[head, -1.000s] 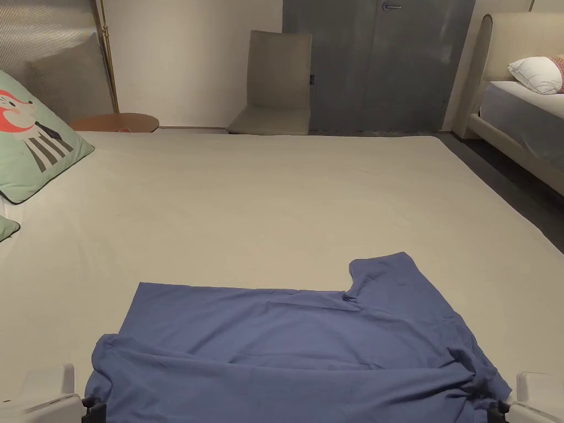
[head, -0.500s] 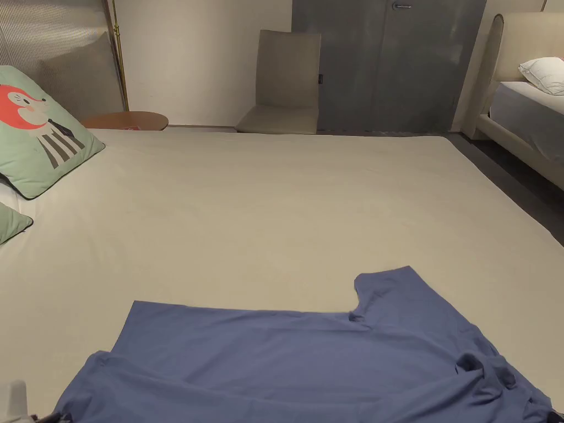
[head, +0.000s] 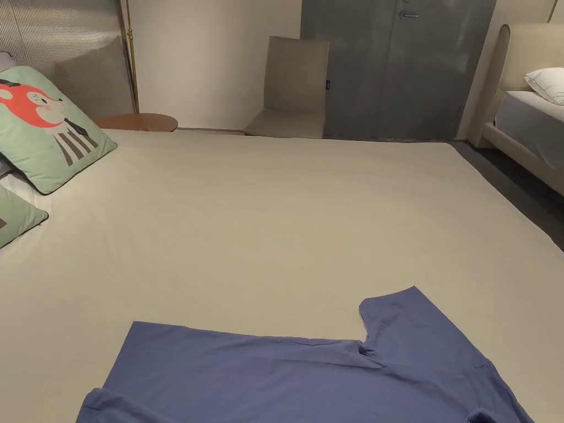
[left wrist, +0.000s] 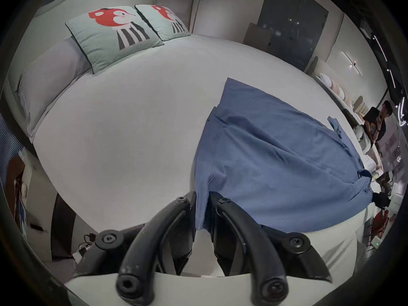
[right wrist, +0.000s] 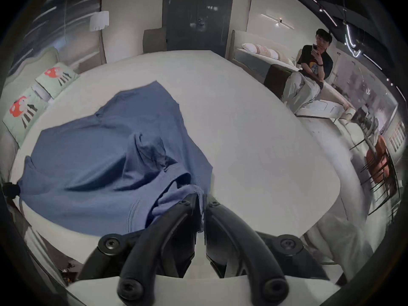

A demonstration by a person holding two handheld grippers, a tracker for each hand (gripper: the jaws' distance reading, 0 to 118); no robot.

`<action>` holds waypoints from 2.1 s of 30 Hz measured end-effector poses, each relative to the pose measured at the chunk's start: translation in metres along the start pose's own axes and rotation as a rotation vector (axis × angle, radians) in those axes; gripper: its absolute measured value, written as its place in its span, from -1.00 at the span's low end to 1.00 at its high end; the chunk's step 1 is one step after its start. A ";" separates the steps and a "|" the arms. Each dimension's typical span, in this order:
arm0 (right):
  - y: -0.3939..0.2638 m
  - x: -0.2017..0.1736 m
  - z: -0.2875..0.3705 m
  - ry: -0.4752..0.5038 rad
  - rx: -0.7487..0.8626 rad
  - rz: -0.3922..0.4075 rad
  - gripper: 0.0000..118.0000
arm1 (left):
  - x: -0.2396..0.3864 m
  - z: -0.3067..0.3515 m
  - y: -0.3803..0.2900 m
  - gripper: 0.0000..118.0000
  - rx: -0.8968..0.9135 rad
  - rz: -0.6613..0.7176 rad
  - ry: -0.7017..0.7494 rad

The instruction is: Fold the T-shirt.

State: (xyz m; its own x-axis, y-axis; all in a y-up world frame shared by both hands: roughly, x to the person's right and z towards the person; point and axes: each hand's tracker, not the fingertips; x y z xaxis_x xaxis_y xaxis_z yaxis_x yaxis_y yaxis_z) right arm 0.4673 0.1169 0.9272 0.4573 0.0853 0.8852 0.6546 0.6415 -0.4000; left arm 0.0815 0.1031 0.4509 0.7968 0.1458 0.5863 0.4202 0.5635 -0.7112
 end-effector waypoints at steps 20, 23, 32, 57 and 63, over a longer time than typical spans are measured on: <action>0.047 -0.020 0.068 0.032 0.478 -0.105 0.59 | 0.045 0.074 0.051 0.49 0.505 -0.050 -0.040; 0.065 -0.042 0.085 0.024 0.619 -0.099 0.59 | 0.070 0.090 0.064 0.48 0.649 -0.115 -0.056; 0.081 -0.085 0.082 0.043 0.715 -0.101 -0.99 | 0.100 0.088 0.076 -1.00 0.705 -0.161 -0.103; 0.103 -0.094 0.011 0.013 0.535 -0.043 -0.99 | 0.074 -0.162 0.197 0.26 -0.015 -0.139 -0.058; 0.109 -0.086 -0.009 0.013 0.460 -0.047 -0.73 | 0.085 -0.160 0.185 -0.89 0.019 -0.191 -0.029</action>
State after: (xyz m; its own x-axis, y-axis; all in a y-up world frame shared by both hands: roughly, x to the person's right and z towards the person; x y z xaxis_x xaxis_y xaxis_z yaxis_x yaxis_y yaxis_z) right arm 0.5044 0.1727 0.8053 0.4428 0.0403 0.8957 0.3409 0.9164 -0.2098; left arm 0.2965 0.0896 0.3079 0.6903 0.0580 0.7212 0.5543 0.5984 -0.5786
